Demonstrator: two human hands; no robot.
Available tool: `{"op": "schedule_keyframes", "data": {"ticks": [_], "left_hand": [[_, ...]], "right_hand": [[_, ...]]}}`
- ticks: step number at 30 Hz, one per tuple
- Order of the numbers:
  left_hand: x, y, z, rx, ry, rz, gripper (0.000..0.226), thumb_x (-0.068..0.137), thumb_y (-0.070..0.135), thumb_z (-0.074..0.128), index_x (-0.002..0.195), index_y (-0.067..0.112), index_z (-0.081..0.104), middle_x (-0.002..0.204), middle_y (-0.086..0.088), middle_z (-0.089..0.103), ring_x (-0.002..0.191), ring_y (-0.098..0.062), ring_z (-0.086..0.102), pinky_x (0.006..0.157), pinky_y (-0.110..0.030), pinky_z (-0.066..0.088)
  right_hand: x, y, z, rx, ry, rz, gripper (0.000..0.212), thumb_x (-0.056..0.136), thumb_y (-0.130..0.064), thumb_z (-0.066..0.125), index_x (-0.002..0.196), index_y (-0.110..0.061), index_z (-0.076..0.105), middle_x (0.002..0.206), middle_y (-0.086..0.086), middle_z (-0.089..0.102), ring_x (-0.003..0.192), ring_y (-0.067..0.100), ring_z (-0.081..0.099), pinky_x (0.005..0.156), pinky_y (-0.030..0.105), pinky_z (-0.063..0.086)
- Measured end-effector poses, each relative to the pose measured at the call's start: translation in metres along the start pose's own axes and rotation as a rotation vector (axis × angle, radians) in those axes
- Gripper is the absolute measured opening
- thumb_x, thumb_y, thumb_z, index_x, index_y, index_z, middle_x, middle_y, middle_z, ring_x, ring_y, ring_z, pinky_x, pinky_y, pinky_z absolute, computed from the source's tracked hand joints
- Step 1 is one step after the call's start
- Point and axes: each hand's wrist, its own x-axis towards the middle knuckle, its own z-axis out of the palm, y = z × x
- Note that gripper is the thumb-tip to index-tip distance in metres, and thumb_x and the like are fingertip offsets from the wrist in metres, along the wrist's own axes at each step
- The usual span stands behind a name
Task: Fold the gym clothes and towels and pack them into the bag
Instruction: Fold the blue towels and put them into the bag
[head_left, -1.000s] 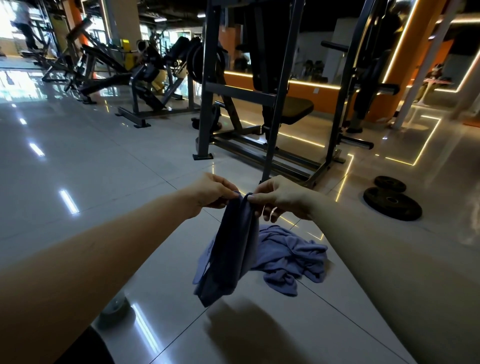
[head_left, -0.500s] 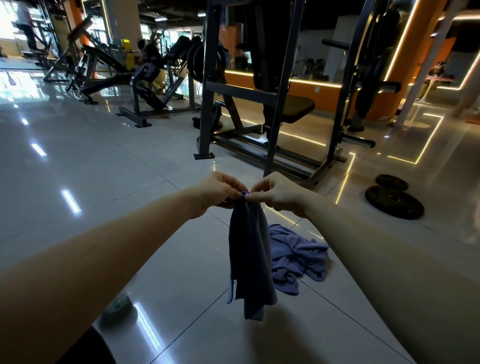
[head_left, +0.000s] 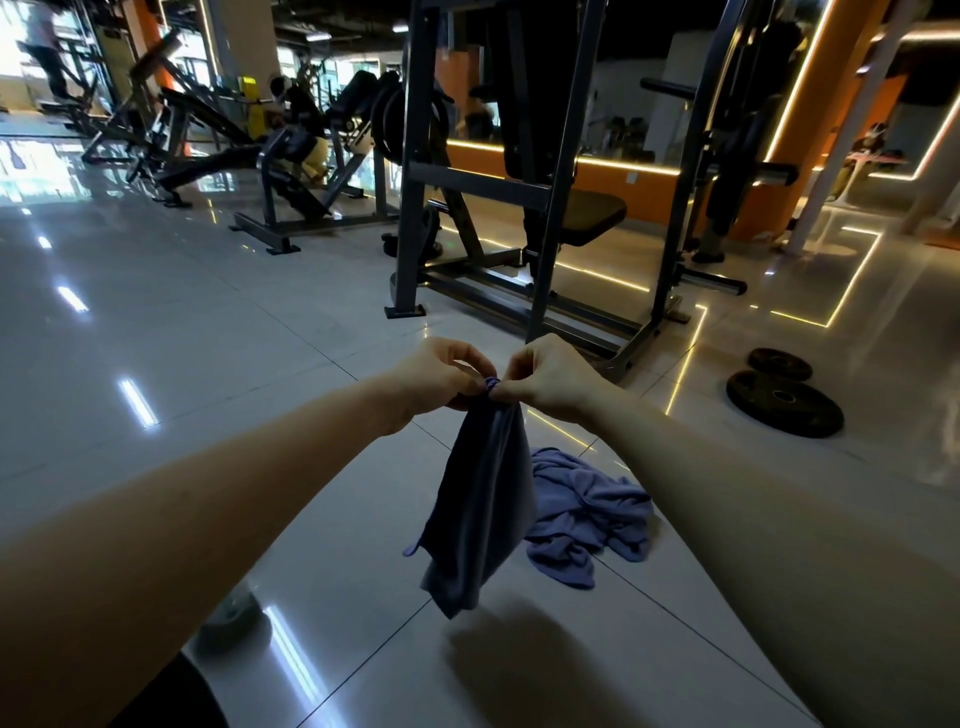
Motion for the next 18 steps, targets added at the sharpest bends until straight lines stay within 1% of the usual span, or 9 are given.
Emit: {"op": "schedule_keyframes", "data": {"ticks": [3, 5, 8, 11, 13, 14, 15, 17, 18], "left_hand": [[0.000, 0.000, -0.001, -0.011, -0.013, -0.008, 0.016, 0.096, 0.000, 0.061, 0.111, 0.004, 0.065, 0.111, -0.018, 0.070, 0.104, -0.026, 0.071, 0.089, -0.035, 0.059], [0.000, -0.001, -0.001, -0.037, -0.004, -0.016, 0.017, 0.095, 0.002, 0.064, 0.111, 0.005, 0.065, 0.111, -0.018, 0.070, 0.104, -0.027, 0.071, 0.091, -0.038, 0.059], [0.002, -0.003, 0.001, -0.121, 0.037, -0.040, 0.020, 0.094, 0.003, 0.065, 0.114, 0.003, 0.065, 0.111, -0.019, 0.070, 0.100, -0.027, 0.073, 0.087, -0.036, 0.061], [0.002, -0.005, 0.005, -0.138, 0.069, -0.043, 0.022, 0.092, 0.006, 0.069, 0.113, 0.002, 0.066, 0.109, -0.019, 0.070, 0.099, -0.027, 0.072, 0.084, -0.033, 0.061], [0.003, -0.010, 0.008, -0.100, 0.073, -0.025, 0.021, 0.088, 0.008, 0.074, 0.108, 0.005, 0.067, 0.105, -0.017, 0.071, 0.097, -0.027, 0.072, 0.084, -0.034, 0.061], [0.003, -0.014, 0.011, -0.068, 0.077, -0.011, 0.020, 0.087, 0.009, 0.076, 0.105, 0.006, 0.067, 0.102, -0.015, 0.072, 0.097, -0.027, 0.072, 0.085, -0.035, 0.060], [0.003, -0.018, 0.013, -0.033, 0.085, 0.001, 0.018, 0.086, 0.008, 0.076, 0.102, 0.006, 0.067, 0.100, -0.014, 0.072, 0.096, -0.028, 0.071, 0.086, -0.037, 0.060], [0.004, -0.026, 0.017, 0.023, 0.108, 0.024, 0.012, 0.087, 0.005, 0.073, 0.098, 0.007, 0.069, 0.097, -0.013, 0.073, 0.097, -0.026, 0.071, 0.092, -0.042, 0.058], [0.004, -0.030, 0.018, 0.049, 0.121, 0.045, 0.010, 0.089, 0.006, 0.071, 0.098, 0.010, 0.070, 0.097, -0.011, 0.073, 0.096, -0.024, 0.071, 0.093, -0.042, 0.058]], "right_hand": [[-0.001, -0.002, 0.001, 0.009, 0.031, -0.004, 0.018, 0.086, -0.022, 0.078, 0.094, -0.014, 0.064, 0.092, 0.004, 0.065, 0.086, 0.016, 0.063, 0.080, 0.037, 0.055], [-0.002, -0.003, 0.000, 0.037, 0.026, -0.024, 0.017, 0.087, -0.022, 0.076, 0.097, -0.016, 0.064, 0.093, 0.002, 0.064, 0.086, 0.015, 0.062, 0.077, 0.032, 0.050], [-0.003, -0.002, 0.001, 0.022, 0.037, -0.069, 0.011, 0.090, -0.023, 0.073, 0.095, -0.017, 0.066, 0.090, 0.000, 0.061, 0.083, 0.013, 0.058, 0.075, 0.030, 0.045], [-0.005, -0.002, -0.005, 0.033, 0.070, -0.087, 0.009, 0.090, -0.022, 0.073, 0.088, -0.021, 0.064, 0.093, 0.000, 0.061, 0.086, 0.012, 0.058, 0.075, 0.030, 0.047], [-0.006, -0.002, -0.018, 0.139, 0.097, -0.052, 0.008, 0.091, -0.018, 0.071, 0.088, -0.019, 0.064, 0.097, 0.005, 0.064, 0.092, 0.020, 0.063, 0.082, 0.038, 0.054], [-0.007, -0.002, -0.026, 0.202, 0.110, -0.035, 0.006, 0.091, -0.015, 0.070, 0.089, -0.018, 0.065, 0.099, 0.008, 0.066, 0.096, 0.024, 0.064, 0.088, 0.043, 0.055], [-0.008, -0.002, -0.035, 0.251, 0.119, -0.026, 0.005, 0.091, -0.013, 0.069, 0.089, -0.016, 0.066, 0.101, 0.010, 0.066, 0.100, 0.025, 0.064, 0.092, 0.045, 0.054], [-0.011, -0.002, -0.052, 0.337, 0.137, -0.026, 0.004, 0.092, -0.010, 0.068, 0.091, -0.014, 0.066, 0.105, 0.012, 0.067, 0.104, 0.026, 0.064, 0.095, 0.044, 0.052], [-0.013, -0.002, -0.059, 0.374, 0.150, -0.026, 0.004, 0.092, -0.010, 0.067, 0.092, -0.014, 0.066, 0.105, 0.011, 0.066, 0.104, 0.025, 0.064, 0.094, 0.042, 0.053]]}}
